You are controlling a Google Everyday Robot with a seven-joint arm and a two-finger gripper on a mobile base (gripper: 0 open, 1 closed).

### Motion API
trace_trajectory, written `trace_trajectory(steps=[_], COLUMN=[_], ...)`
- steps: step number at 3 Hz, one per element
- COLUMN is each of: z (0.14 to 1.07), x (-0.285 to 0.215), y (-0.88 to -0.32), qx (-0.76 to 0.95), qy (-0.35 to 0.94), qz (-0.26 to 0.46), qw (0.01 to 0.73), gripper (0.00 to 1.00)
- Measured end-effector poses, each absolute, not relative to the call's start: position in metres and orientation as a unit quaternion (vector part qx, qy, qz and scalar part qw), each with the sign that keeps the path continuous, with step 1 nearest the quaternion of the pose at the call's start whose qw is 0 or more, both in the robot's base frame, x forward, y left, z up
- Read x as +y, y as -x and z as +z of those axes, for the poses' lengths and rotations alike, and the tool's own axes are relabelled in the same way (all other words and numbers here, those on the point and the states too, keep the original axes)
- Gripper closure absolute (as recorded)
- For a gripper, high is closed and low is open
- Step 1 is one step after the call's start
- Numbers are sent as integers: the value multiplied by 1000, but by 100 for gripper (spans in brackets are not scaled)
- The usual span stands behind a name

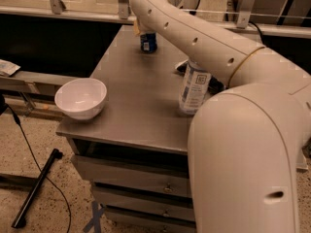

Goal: Move pepsi can near white bowl

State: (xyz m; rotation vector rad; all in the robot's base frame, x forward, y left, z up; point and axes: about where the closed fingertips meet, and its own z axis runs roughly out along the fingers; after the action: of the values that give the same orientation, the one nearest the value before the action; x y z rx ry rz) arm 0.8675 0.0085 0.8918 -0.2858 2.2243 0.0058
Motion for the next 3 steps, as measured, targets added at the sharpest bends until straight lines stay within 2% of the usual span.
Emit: trace_trajectory(steps=[2,3], z=[912,940], x=[20,35], y=[-861,-846], qx=[869,853], qy=[153,188], qz=[27,58], qw=[469,484], gripper=[87,100])
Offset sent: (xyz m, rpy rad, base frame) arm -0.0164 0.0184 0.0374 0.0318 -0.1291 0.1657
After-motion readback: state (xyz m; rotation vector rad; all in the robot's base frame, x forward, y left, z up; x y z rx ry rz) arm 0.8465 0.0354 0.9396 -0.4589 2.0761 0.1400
